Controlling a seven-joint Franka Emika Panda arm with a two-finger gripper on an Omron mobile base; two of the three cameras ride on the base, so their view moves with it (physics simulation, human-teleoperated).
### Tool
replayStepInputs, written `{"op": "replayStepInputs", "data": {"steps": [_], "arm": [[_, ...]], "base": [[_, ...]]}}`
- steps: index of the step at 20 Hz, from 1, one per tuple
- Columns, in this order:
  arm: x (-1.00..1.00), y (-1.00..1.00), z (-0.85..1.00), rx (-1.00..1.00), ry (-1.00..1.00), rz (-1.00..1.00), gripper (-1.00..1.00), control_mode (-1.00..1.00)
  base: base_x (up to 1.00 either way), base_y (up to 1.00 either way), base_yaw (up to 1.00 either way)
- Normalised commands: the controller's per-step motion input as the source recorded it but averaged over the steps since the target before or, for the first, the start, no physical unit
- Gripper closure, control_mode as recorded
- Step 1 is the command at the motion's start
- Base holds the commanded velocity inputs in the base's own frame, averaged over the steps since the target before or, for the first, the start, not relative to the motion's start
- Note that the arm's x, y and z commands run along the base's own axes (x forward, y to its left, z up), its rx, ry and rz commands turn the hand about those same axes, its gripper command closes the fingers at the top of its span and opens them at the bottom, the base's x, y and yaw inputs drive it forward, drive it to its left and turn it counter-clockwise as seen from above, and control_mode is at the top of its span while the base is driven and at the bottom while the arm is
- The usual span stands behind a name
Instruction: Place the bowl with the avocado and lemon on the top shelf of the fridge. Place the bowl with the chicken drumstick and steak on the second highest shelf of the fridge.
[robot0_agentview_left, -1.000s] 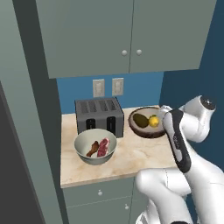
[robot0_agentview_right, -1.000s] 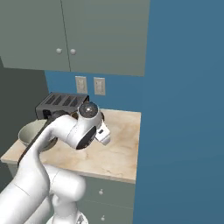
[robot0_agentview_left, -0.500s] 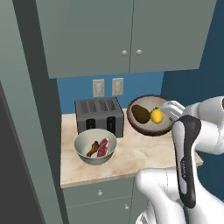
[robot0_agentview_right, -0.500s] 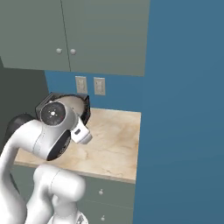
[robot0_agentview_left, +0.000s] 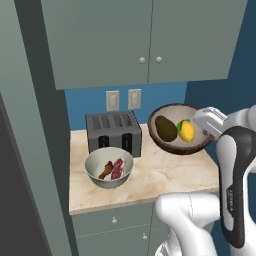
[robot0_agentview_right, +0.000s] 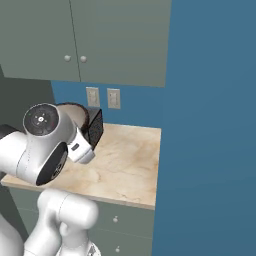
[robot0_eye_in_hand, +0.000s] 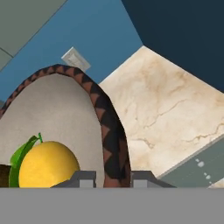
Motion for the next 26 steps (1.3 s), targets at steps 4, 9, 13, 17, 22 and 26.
{"op": "replayStepInputs", "data": {"steps": [4,9,13,17,22,26], "arm": [[0.00,0.00,0.00,0.00,0.00,0.00,1.00,-1.00],[-0.04,0.00,0.00,0.00,0.00,0.00,1.00,1.00],[0.00,0.00,0.00,0.00,0.00,0.00,1.00,1.00],[0.00,0.00,0.00,0.00,0.00,0.00,1.00,1.00],[0.00,0.00,0.00,0.00,0.00,0.00,1.00,1.00],[0.00,0.00,0.00,0.00,0.00,0.00,1.00,1.00]], "base": [[0.00,0.00,0.00],[-0.31,0.00,0.01],[-0.55,0.00,0.03],[-0.61,0.00,0.04],[-0.59,0.00,0.04],[-0.55,0.00,0.03]]}}
